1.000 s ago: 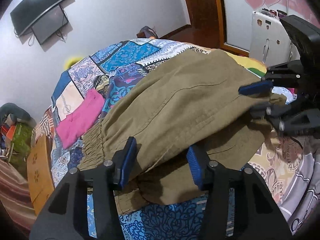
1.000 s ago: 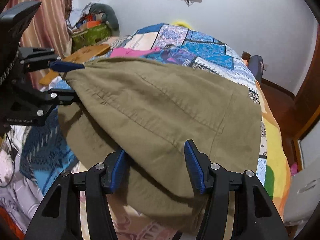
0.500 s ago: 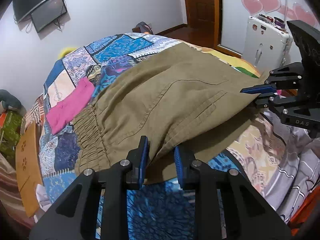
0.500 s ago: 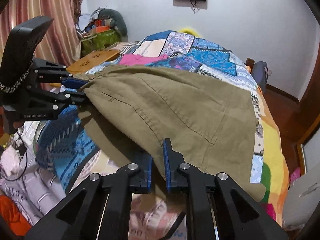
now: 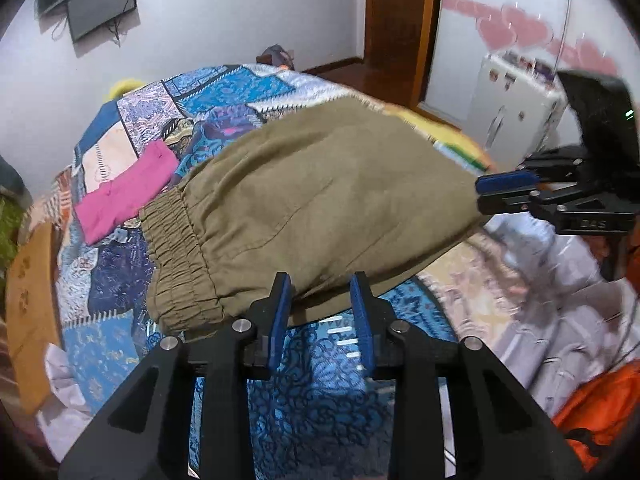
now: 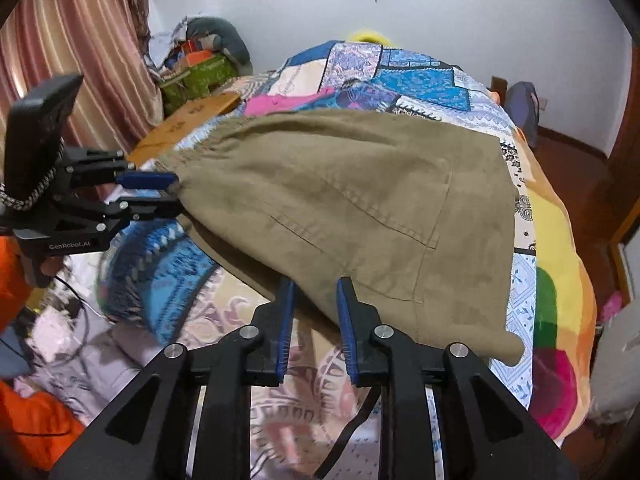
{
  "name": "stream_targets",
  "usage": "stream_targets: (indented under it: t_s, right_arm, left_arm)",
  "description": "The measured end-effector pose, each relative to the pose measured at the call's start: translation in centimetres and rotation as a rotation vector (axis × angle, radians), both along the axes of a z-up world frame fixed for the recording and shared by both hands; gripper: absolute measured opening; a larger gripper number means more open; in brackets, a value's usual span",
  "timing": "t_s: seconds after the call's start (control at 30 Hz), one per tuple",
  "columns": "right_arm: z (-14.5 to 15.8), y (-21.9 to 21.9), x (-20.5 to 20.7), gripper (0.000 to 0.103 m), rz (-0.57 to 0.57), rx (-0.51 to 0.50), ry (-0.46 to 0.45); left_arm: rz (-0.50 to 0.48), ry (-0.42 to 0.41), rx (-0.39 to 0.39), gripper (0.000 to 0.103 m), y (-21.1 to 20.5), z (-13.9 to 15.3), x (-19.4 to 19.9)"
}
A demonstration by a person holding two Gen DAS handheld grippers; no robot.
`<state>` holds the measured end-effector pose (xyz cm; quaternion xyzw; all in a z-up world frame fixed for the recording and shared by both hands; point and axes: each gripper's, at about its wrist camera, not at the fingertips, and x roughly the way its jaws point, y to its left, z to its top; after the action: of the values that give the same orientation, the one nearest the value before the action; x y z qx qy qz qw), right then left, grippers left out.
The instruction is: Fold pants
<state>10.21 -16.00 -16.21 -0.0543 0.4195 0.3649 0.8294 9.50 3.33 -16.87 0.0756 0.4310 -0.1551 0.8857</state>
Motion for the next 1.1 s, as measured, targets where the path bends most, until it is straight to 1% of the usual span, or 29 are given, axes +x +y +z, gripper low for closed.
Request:
stream_targets:
  t_s: [0.1, 0.17, 0.23, 0.3, 0.37, 0.5, 0.57, 0.6, 0.67, 0.7, 0.77, 0.8, 0.83, 0.87, 0.9, 0.93, 1.03, 1.1]
  right_arm:
    - [0.9, -0.1, 0.5, 0.020, -0.024, 0.035, -0.012]
    - [1.1, 0.3, 1.3, 0.021, -0.046, 0.050, -0.021]
    - [0.8, 0.7, 2.2, 0.026, -0.071, 0.067, -0.006]
    - [0.4, 1.3, 3.0, 0.033, -0.091, 0.081, 0.004]
    - [-0.4, 1.9, 3.5, 0.036, -0.108, 0.077, 0.013]
    - [-3.0, 2.3, 4.1, 0.036, -0.116, 0.034, 0.080]
    - [-4.2, 1.7, 3.9, 0.036, -0.116, 0.028, 0.099]
    - [-4.3, 1.0, 3.7, 0.037, -0.120, 0.049, 0.094]
    - [-4.4, -0.1, 3.4, 0.038, -0.136, 0.058, 0.106]
    - [-4.4, -0.7, 3.2, 0.038, -0.145, 0.054, 0.107]
    - [-4.4, -1.8, 2.9, 0.038, -0.164, 0.035, 0.097]
    - [-4.4, -2.3, 2.8, 0.038, -0.177, 0.018, 0.091]
    - [-4.5, -2.8, 2.7, 0.038, -0.204, -0.021, 0.079]
    - [-4.7, -3.3, 2.6, 0.038, -0.219, -0.053, 0.073]
    - [-5.0, -4.0, 2.6, 0.039, -0.225, -0.056, 0.079]
    - [-5.3, -4.9, 2.6, 0.039, -0.240, -0.048, 0.093]
    - [-5.7, -6.9, 2.4, 0.040, -0.269, 0.013, 0.134]
    - [-5.5, -6.7, 2.2, 0.040, -0.267, -0.009, 0.124]
  left_arm:
    - [0.040, -0.028, -0.042, 0.031, 1.2, 1.4, 0.4]
    - [0.092, -0.038, -0.037, 0.031, 2.1, 1.8, 1.6]
    - [0.131, -0.030, -0.043, 0.031, 2.8, 1.7, 2.7]
    - [0.169, -0.008, -0.063, 0.031, 3.5, 1.1, 4.0]
    - [0.191, 0.016, -0.062, 0.031, 3.9, 0.1, 4.8]
    - [0.213, 0.092, -0.058, 0.031, 4.4, -3.2, 5.1]
    - [0.217, 0.072, -0.079, 0.031, 4.8, -3.9, 4.4]
    - [0.217, 0.063, -0.086, 0.031, 4.9, -3.9, 4.1]
    - [0.221, 0.053, -0.080, 0.032, 5.0, -3.9, 3.7]
    - [0.226, 0.050, -0.074, 0.034, 5.1, -3.8, 3.6]
    - [0.254, 0.051, -0.052, 0.052, 5.5, -4.2, 3.4]
    - [0.268, 0.055, -0.050, 0.056, 5.9, -4.5, 3.3]
    - [0.280, 0.061, -0.058, 0.061, 6.3, -4.8, 3.2]
    - [0.294, 0.075, -0.100, 0.062, 7.1, -5.1, 3.1]
    - [0.304, 0.083, -0.136, 0.063, 7.6, -5.3, 3.0]
    - [0.321, 0.091, -0.168, 0.065, 8.2, -5.4, 2.8]
    - [0.338, 0.105, -0.200, 0.066, 8.6, -5.5, 2.7]
    - [0.335, 0.110, -0.186, 0.066, 8.5, -5.0, 2.7]
